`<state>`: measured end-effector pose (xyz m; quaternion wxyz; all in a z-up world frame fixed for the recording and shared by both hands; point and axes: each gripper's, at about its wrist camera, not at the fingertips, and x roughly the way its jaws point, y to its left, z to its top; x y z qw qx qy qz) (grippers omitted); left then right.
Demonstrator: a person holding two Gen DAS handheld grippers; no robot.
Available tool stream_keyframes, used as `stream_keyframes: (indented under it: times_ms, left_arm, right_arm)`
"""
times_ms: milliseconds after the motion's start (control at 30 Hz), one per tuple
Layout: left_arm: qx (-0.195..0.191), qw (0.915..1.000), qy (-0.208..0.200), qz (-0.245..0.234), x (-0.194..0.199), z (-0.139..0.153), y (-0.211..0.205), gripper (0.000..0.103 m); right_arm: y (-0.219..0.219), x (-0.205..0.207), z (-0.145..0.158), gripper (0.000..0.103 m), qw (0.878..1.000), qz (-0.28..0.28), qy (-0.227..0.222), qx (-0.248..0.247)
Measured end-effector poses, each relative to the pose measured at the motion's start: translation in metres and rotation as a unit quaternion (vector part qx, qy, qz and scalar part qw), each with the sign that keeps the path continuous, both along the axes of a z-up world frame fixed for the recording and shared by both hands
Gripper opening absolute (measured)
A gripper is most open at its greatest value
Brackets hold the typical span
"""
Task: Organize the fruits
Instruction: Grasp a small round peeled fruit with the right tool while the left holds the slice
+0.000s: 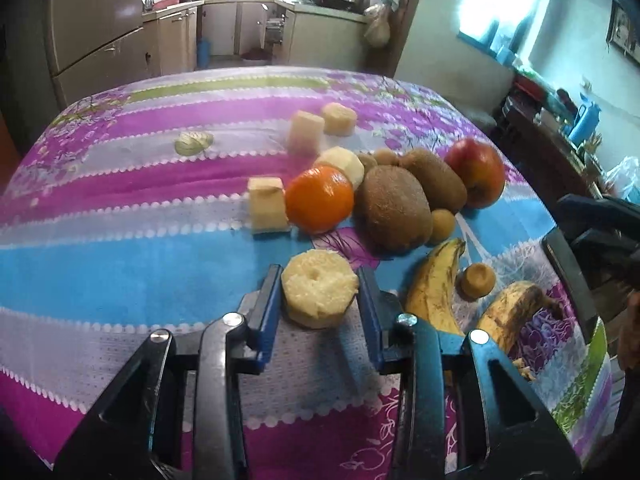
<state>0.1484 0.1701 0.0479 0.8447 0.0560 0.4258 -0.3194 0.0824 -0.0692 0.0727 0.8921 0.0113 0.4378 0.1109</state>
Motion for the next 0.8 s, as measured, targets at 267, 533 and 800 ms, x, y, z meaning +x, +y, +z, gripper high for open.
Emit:
stream_keyframes:
  times_ms: [267, 533, 800]
  left_arm:
    - [-0.012, 0.9999, 0.007, 0.005, 0.005, -0.002, 0.003, 0.037]
    - [-0.002, 1.0, 0.009, -0.003, 0.001, -0.006, -0.003, 0.037]
    - [0.0, 0.9999, 0.012, -0.005, -0.001, -0.008, -0.004, 0.037]
  right_arm:
    - [0.024, 0.037, -0.043, 0.062, 0.993, 0.053, 0.094, -0.05]
    - [0.033, 0.043, -0.052, 0.051, 0.99, 0.061, 0.104, -0.079]
    - [0.033, 0.043, -0.05, 0.04, 0.989, 0.061, 0.112, -0.074]
